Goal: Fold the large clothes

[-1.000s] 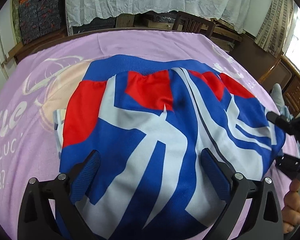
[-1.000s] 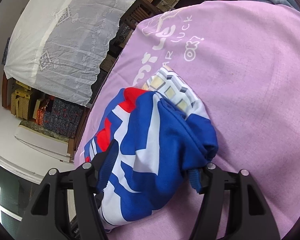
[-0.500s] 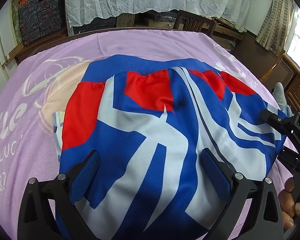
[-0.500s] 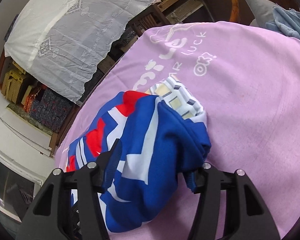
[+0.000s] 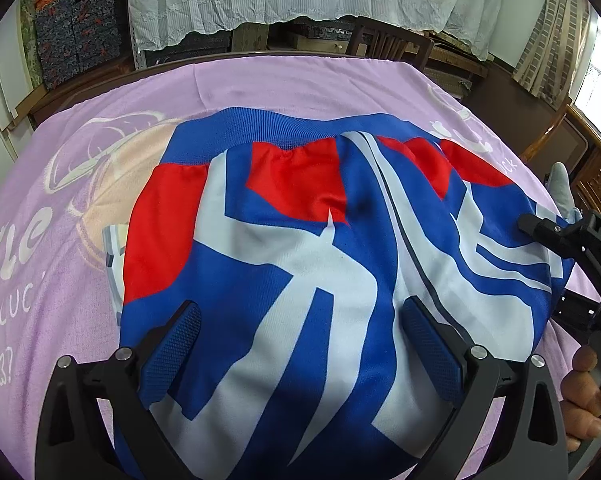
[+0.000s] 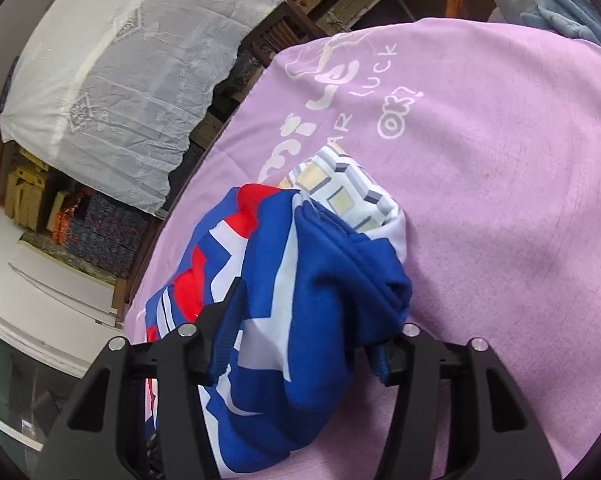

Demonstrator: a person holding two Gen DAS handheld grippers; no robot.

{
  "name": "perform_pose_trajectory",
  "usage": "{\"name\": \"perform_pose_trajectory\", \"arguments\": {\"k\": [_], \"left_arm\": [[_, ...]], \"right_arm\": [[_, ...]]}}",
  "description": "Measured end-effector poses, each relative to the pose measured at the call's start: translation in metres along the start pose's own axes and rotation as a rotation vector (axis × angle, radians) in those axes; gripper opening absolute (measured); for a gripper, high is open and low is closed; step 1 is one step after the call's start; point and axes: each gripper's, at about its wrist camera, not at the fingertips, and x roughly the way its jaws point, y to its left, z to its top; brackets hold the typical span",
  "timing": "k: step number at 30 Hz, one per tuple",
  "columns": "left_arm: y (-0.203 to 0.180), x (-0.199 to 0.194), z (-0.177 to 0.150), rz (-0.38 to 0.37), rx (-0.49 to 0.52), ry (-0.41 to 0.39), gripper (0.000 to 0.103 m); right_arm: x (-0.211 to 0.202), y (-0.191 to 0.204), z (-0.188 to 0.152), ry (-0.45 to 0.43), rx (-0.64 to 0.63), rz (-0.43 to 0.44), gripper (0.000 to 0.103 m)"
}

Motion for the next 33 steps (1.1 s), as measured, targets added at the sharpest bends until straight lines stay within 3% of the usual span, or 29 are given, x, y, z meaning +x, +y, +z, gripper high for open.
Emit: {"name": "perform_pose_trajectory", "arguments": {"k": [2,3,4,6,12,15,25,33], "left_arm": [[0.0,0.0,0.0,0.0,-0.001,0.001,0.1],[0.0,0.0,0.0,0.001,-0.001,0.001,0.1],[0.001,0.001,0.0,0.001,-0.001,0.002,0.1],[0.001,0.001,0.001,0.0,-0.001,0.005,0.1],[0.002,0.001,0.001,-0.004,-0.001,0.014,0.1],[0.003,0.002,0.002,-0.009,-0.004,0.02,0.1],[0.011,0.003,0.005,-0.037,-0.017,0.036,0.1],[0.037,0.001,0.014,-0.156,-0.113,0.046,0.1]], "right_arm": [[0.0,-0.001,0.001,0.002,0.008,-0.013,0.049],[-0.001,-0.001,0.0,-0.003,0.003,-0.035,0.034],[-0.001,-0.002,-0.002,-0.022,-0.01,-0.04,0.028],[0.0,0.0,-0.008,-0.054,-0.066,-0.052,0.024],[-0.006,0.017,-0.013,-0.102,-0.156,-0.087,0.017],[-0.014,0.037,-0.017,-0.145,-0.26,-0.094,0.015],[-0.035,0.095,-0.041,-0.201,-0.467,-0.041,0.013],[-0.049,0.133,-0.076,-0.253,-0.651,-0.013,0.013]]}}
